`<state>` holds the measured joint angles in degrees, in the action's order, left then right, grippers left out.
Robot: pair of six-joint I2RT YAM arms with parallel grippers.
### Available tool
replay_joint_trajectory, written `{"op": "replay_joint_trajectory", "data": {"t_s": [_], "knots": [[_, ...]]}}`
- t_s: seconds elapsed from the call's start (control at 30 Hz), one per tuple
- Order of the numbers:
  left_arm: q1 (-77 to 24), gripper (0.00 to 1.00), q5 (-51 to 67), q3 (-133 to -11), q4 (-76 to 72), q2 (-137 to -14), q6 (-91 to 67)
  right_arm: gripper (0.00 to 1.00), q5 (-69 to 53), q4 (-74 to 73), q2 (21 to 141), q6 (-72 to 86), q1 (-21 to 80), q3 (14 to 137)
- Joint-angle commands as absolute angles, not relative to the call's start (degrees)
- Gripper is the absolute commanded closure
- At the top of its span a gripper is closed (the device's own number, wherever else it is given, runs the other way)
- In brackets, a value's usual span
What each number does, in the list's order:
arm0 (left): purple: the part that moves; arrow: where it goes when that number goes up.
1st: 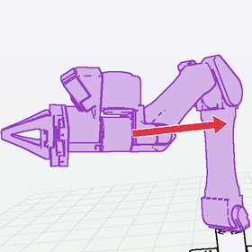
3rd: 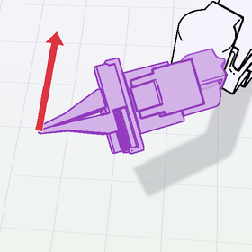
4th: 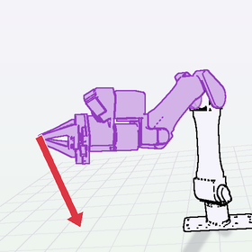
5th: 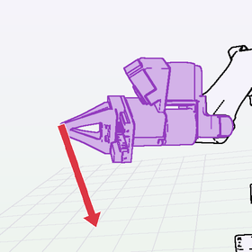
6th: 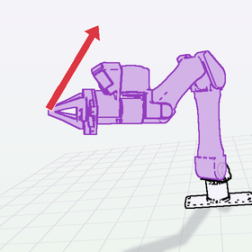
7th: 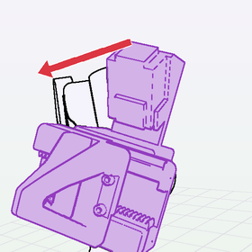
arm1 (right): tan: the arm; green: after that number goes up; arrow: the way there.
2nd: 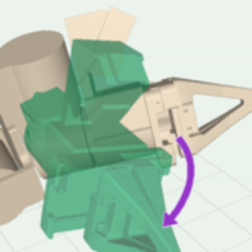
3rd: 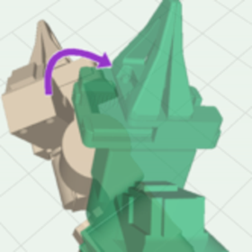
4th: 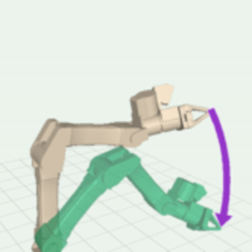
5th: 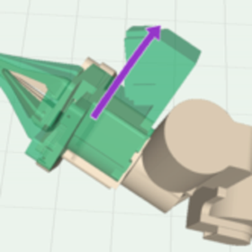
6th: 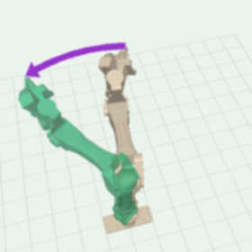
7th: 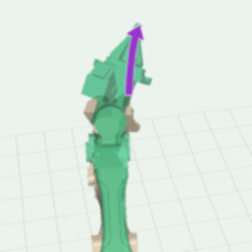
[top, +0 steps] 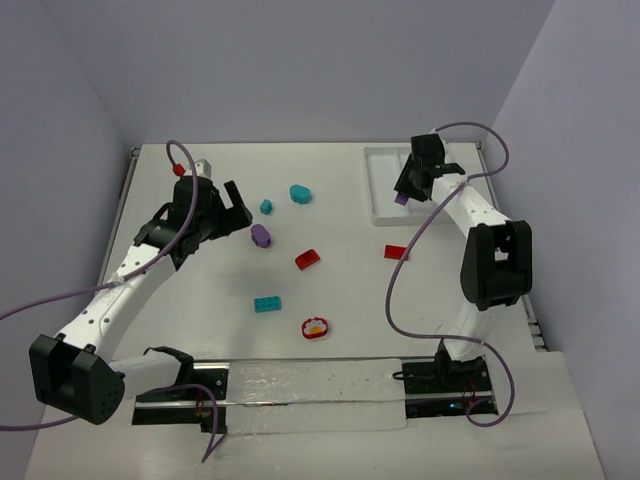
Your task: Sort the legos into containers by color
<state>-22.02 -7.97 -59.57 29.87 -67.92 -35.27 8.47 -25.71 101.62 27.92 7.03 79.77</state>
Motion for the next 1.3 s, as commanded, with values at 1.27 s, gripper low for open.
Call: {"op": "replay_joint_trajectory", "data": {"t_s": [1.27], "knots": [[-22.15, 0.01, -4.10, -61.52, 26.46, -68.03, -36.12, 0.75, 13.38, -27.49, 125.72, 33.57, 0.44, 113.27]]}}
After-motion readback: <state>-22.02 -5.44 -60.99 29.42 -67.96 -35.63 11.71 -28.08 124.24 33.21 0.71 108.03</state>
